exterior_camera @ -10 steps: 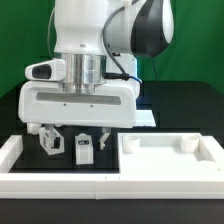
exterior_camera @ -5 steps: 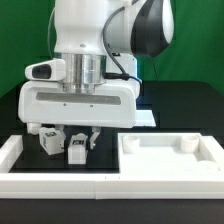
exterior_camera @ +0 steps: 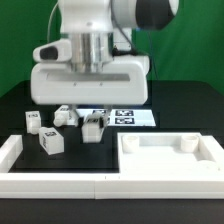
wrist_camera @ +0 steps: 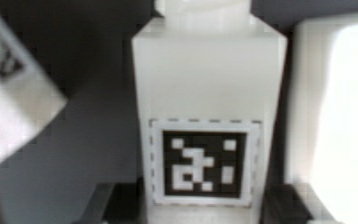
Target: Assemble one leg
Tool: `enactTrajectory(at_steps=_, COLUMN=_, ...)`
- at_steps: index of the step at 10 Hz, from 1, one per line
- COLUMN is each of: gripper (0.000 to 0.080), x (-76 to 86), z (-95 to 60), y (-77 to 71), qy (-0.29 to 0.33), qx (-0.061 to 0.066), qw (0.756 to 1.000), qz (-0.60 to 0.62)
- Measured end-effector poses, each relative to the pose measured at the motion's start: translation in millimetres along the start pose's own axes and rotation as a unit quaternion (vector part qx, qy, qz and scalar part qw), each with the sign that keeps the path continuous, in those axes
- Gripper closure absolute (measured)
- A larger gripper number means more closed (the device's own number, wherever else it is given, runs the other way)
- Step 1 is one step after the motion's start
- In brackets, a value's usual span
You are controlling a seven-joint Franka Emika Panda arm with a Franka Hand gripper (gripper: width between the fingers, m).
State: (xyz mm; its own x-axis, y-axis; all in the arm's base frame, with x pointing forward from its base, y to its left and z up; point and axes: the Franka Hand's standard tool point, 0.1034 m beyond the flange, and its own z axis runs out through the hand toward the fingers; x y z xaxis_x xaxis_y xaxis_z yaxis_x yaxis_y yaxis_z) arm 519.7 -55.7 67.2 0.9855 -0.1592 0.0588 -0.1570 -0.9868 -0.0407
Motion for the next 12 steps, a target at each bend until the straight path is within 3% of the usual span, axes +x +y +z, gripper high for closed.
enactTrajectory(at_steps=2, gripper=0.0517, x=-31.6, z=-12.0, y=-35.9, qy=-0.009, qx=0.012, qw=0.998, qz=0.057)
enactTrajectory(at_steps=3, gripper=0.0517, x=-34.6, z=-11.0, y=-45.5, qy=-0.009, qx=0.005, qw=0.999, qz=0.05)
enactTrajectory(at_steps=6, gripper=0.0515, x=-34.9, z=-9.3, y=-43.0, qy=-0.005, qx=0.002, qw=0.999, qz=0.052)
enactTrajectory(at_steps=8, gripper=0.0515, x=-58.7, z=-4.0, y=-31.8, qy=0.018, qx=-0.011, qw=0.999, qz=0.038)
enactTrajectory(at_steps=11, gripper=0.0515, x=-113.9, z=18.4, y=11.0, qy=0.018, qx=-0.045, qw=0.998, qz=0.03)
enactTrajectory(at_steps=12, gripper=0.0515, x=-124.4, z=24.9, y=16.8, qy=0.031, qx=-0.059, qw=0.997, qz=0.03)
